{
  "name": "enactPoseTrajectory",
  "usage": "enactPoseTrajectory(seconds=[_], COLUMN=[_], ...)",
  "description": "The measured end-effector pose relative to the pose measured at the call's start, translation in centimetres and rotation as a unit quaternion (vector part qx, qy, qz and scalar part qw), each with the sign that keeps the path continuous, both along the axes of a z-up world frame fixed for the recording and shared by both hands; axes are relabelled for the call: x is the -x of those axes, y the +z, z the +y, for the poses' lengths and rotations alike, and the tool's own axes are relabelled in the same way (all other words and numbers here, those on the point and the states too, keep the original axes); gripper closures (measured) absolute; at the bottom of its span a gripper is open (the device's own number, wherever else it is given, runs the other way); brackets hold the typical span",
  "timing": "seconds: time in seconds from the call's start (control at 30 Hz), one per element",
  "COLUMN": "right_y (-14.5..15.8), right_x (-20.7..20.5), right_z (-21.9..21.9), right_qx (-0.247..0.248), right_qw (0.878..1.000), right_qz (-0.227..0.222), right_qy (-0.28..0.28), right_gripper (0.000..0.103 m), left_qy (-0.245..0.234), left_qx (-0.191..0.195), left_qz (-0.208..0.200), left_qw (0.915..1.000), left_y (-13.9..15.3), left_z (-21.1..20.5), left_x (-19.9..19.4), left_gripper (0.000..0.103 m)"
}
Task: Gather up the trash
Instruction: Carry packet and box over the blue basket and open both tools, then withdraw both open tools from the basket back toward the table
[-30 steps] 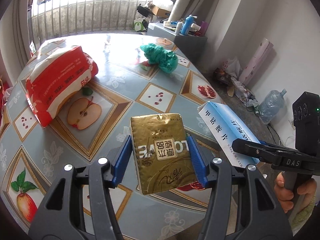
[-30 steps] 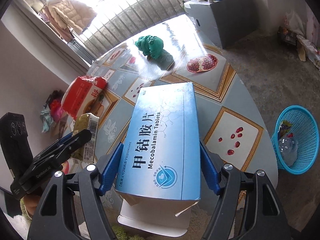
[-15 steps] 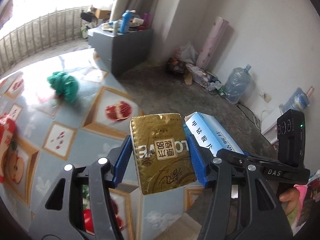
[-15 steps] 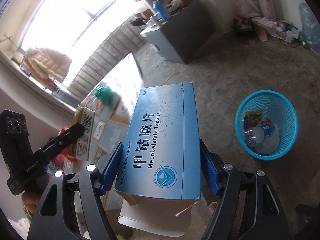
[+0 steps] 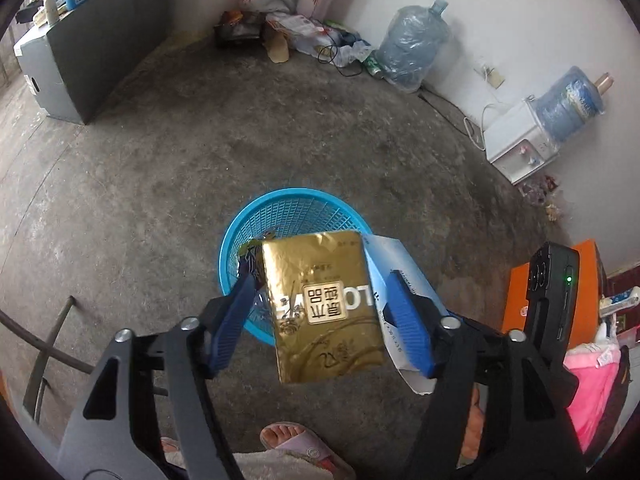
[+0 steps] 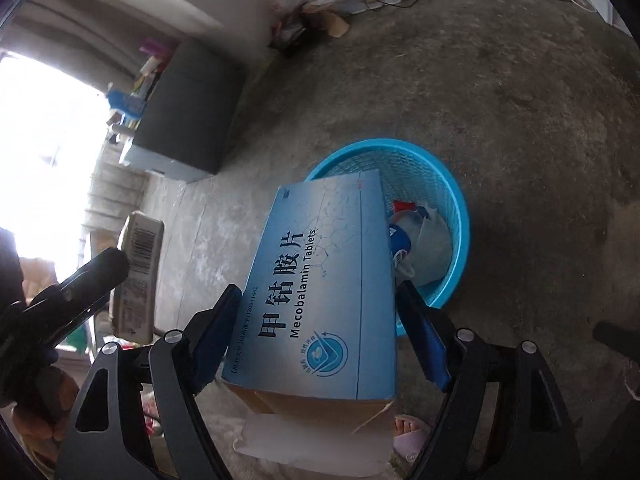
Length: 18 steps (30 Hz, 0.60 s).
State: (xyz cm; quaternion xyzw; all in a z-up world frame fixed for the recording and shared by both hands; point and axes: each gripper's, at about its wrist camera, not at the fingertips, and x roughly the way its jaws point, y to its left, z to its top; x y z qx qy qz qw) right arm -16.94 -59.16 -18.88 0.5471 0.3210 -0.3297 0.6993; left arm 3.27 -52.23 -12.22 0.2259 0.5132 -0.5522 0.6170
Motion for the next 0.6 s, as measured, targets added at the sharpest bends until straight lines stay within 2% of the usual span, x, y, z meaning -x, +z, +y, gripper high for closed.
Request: enactPoseTrajectory(seconds=[0.13, 0.23, 0.47, 0.6], right_y=[-5.7, -6.7, -4.0, -0.4], right_x=[0.0, 1.2, 2.2, 2.0], right_z=[-3.4, -3.5, -1.4, 0.2], right_qx=[-0.021, -0.040, 0.001, 0.046], right_qw=[0.998, 0.996, 0.998, 0.998], right_qz=[0.053, 0.039, 0.039, 0.034], right_qy=[-0.035, -0.063, -0.053, -0.028], right_gripper=[0.024, 0.024, 0.024, 0.024], left_qy=[0.006, 0.016, 0.024, 0.041], left_qx=[-0.015, -0.002, 0.031, 0.061], left_qz=[-0.022, -0.008, -0.022, -0.027], left_qw=[0.9996, 0.9998, 0.9990, 0.9969], left_y=[-2.3, -2.0, 1.0, 4.0], left_z=[-2.5, -1.9, 0.9, 4.6], left_x=[0.1, -0.5, -1.3, -1.6], left_gripper=[0.029, 0.029, 0.029, 0.029])
